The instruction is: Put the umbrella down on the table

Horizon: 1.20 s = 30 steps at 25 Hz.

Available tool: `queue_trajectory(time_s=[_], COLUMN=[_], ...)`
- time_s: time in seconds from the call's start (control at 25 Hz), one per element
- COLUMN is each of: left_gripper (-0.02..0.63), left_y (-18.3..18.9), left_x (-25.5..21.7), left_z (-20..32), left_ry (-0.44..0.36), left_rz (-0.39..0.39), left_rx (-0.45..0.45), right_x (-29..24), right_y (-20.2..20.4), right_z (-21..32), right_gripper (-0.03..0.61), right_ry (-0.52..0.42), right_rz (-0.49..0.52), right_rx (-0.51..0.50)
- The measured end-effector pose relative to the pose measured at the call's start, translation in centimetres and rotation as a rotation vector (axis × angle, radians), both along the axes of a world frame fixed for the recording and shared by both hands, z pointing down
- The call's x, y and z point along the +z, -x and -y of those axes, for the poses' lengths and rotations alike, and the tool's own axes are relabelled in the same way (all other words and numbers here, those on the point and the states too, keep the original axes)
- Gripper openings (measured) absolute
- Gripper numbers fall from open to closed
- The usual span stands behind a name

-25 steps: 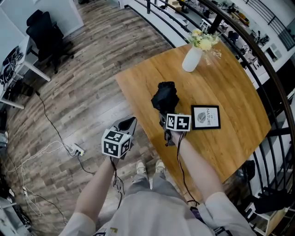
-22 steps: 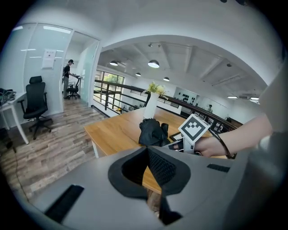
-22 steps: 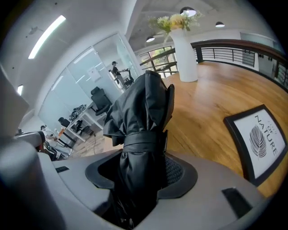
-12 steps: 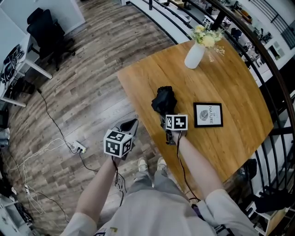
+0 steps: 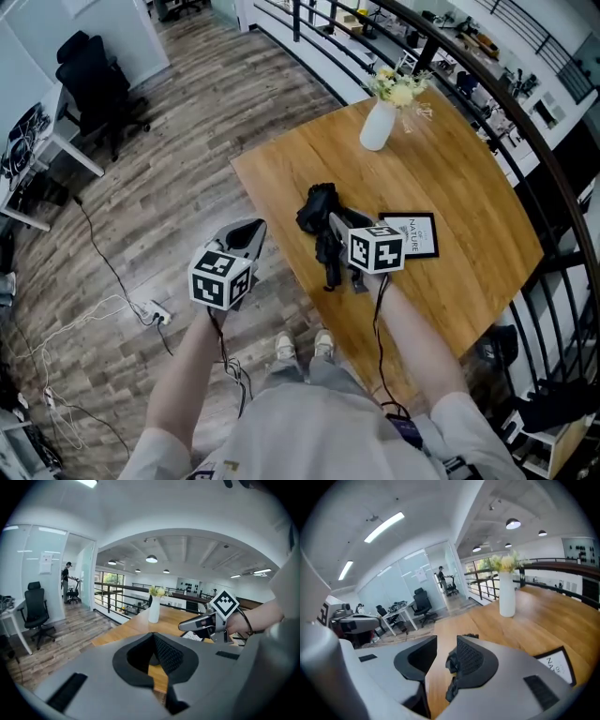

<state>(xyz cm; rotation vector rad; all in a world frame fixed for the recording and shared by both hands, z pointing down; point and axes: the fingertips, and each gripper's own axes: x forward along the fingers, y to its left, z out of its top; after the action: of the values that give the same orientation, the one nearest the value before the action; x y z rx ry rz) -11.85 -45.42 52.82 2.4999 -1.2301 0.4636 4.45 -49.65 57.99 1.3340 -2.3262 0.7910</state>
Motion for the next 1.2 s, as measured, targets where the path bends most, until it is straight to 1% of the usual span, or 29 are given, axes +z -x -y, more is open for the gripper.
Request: queue_trajectory(time_s=[0.2, 0.32, 0.4, 0.48, 0.56, 0.72, 0.92, 1.08, 1.2], left_gripper=[0.015, 0.015, 0.015, 0.015, 0.015, 0.017, 0.015, 0.015, 0.015], left_y=[1.1, 1.6, 1.7, 1.7, 1.5, 1.2, 0.7, 0.4, -0.2], left_x=[-7.4, -11.4, -14.0, -16.2, -18.0, -20.3, -22.9, -23.8, -23.8], left_z=[-0.3, -1.3, -2.2, -3.2, -4.5, -7.4, -10.4, -12.3, -14.0], left_ry=[-0.129, -0.222, -0.29, -0.362, -0.419, -0.489, -0.56, -0.578, -0.545], left_rz=[-0.074, -0.082, -0.053, 0.006, 0.041, 0.039, 0.034, 0.043, 0.062], left_rx=[-0.036, -0.044, -0.043, -0.036, -0.023, -0.014, -0.008, -0.001, 0.0], right_x=[-10.5, -16.1, -19.7, -23.1, -25.8, -29.4, -32.0, -32.5, -32.1], right_y=[0.4, 0.5, 0.3, 0.1, 0.0, 0.0, 0.0, 0.1, 0.1], right_z=[-2.0, -4.0, -5.4, -6.7, -8.2, -11.4, -14.9, -17.0, -18.1], right_gripper=[0.118, 0.1, 0.09, 0.081, 0.072, 0.057, 0.048, 0.041, 0.034], right_ry=[-0.207, -0.33, -0.402, -0.467, -0.526, -0.621, -0.696, -0.724, -0.725], right_rz=[0.048, 0.063, 0.074, 0.082, 0.088, 0.086, 0.075, 0.057, 0.054], right_rx=[-0.039, -0.06, -0.067, -0.073, -0.079, -0.107, -0.134, -0.148, -0.148])
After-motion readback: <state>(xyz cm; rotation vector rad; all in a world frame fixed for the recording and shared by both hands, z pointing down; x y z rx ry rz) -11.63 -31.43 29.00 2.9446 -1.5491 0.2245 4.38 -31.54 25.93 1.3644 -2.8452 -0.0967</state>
